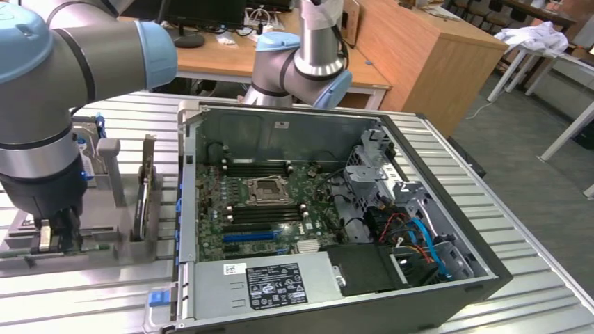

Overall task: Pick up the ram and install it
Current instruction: 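Pick up the ram and move it above insertion slot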

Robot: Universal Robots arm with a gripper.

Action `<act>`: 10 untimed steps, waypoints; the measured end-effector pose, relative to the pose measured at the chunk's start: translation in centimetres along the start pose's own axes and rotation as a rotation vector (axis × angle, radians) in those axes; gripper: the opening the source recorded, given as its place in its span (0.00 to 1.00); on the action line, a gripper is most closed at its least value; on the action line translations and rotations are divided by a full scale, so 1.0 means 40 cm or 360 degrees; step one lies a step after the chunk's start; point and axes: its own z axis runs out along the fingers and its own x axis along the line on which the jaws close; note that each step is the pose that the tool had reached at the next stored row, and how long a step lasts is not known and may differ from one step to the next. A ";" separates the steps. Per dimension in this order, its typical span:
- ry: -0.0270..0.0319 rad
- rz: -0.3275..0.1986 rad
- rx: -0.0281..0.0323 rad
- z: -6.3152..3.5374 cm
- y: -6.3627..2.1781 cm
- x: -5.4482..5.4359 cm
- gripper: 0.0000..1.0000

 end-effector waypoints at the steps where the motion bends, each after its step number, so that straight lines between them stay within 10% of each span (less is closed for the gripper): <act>1: -0.00001 0.0002 0.00001 -0.004 0.000 0.000 0.12; 10: -0.00007 0.0016 0.00004 -0.037 0.001 -0.001 0.12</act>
